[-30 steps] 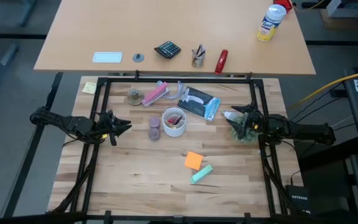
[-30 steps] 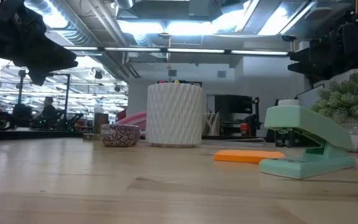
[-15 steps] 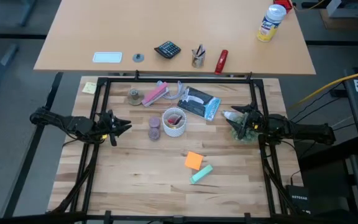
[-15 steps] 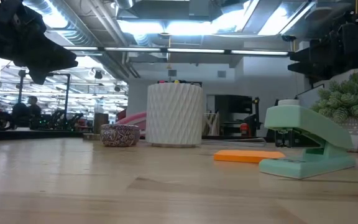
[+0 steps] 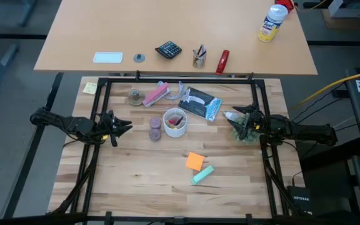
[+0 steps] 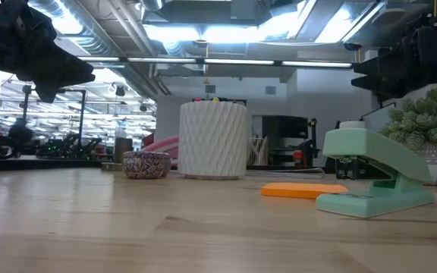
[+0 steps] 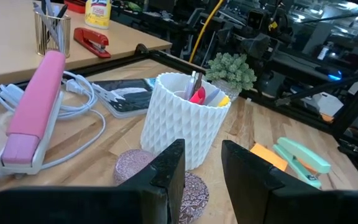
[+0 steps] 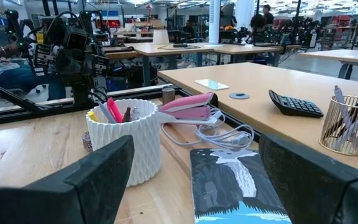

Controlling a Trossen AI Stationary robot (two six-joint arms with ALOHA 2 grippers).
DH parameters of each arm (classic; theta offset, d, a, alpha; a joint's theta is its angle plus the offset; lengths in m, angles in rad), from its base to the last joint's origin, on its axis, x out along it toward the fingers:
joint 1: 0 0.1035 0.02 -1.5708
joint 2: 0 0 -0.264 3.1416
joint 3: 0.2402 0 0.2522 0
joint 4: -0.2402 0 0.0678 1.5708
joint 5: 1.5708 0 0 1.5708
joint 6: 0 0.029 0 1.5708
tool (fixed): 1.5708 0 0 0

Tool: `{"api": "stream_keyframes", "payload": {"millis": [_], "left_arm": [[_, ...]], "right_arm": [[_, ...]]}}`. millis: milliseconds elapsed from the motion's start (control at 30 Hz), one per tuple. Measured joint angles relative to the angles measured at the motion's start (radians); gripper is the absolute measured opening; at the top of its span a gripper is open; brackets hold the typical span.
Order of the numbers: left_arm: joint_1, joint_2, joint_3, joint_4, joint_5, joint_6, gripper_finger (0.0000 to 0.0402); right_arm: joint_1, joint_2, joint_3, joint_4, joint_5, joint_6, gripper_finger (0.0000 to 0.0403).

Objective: Screw lightbulb
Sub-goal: Move the lamp to the center of the table

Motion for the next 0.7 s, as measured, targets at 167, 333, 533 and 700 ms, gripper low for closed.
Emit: {"api": "stream_keyframes", "payload": {"millis": [167, 333, 533, 700], "left_arm": [[0.0, 0.001, -0.006, 0.073, -0.015, 0.005, 0.0098], [0.001, 0.001, -0.005, 0.152, -0.076, 0.001, 0.0098], [0.001, 0.014, -0.003, 0.263, -0.114, 0.01, 0.0098], [0.001, 0.075, -0.003, 0.33, -0.119, 0.008, 0.0098]], "right_arm": [[0.0, 0.0, 0.0, 0.0, 0.0, 0.147, 0.0351], [0.0, 0.0, 0.0, 0.001, 0.0, 0.168, 0.0351], [0.0, 0.0, 0.0, 0.003, 0.03, 0.168, 0.0351], [0.0, 0.0, 0.0, 0.005, 0.082, 0.168, 0.0351]]}}
